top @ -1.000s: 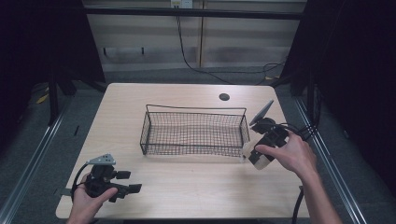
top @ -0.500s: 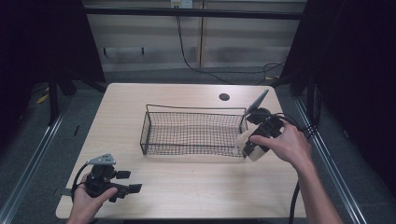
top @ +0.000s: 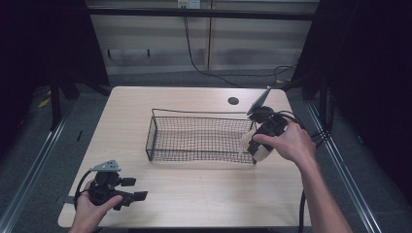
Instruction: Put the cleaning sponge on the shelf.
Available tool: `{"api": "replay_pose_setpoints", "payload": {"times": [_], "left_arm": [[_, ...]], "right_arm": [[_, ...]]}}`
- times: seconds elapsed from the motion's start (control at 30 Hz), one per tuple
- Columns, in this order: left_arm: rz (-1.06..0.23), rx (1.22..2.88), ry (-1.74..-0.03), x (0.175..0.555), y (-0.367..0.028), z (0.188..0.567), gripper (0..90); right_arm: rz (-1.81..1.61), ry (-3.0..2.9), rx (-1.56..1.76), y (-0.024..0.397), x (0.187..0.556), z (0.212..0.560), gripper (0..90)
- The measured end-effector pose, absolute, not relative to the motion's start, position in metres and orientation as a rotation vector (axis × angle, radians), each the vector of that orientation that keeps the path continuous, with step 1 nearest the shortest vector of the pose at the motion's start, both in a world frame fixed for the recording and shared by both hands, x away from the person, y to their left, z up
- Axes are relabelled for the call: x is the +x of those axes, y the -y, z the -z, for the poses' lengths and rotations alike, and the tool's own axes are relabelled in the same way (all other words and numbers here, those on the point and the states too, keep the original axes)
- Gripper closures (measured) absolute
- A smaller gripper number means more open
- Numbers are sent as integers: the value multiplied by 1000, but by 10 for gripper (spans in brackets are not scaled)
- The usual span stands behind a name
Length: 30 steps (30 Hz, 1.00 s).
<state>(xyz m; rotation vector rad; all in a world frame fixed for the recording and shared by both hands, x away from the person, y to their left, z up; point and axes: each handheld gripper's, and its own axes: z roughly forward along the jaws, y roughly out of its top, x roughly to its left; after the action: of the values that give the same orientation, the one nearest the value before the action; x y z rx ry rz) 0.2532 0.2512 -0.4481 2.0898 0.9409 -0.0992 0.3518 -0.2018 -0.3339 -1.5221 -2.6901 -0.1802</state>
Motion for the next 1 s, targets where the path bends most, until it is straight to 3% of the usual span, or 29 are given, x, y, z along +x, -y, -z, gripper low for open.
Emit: {"api": "replay_pose_setpoints", "payload": {"times": [1.0], "left_arm": [[96,2095,-941,253,-251,448,240]], "right_arm": [[183,2595,-1666,194,390,348,264]]}}
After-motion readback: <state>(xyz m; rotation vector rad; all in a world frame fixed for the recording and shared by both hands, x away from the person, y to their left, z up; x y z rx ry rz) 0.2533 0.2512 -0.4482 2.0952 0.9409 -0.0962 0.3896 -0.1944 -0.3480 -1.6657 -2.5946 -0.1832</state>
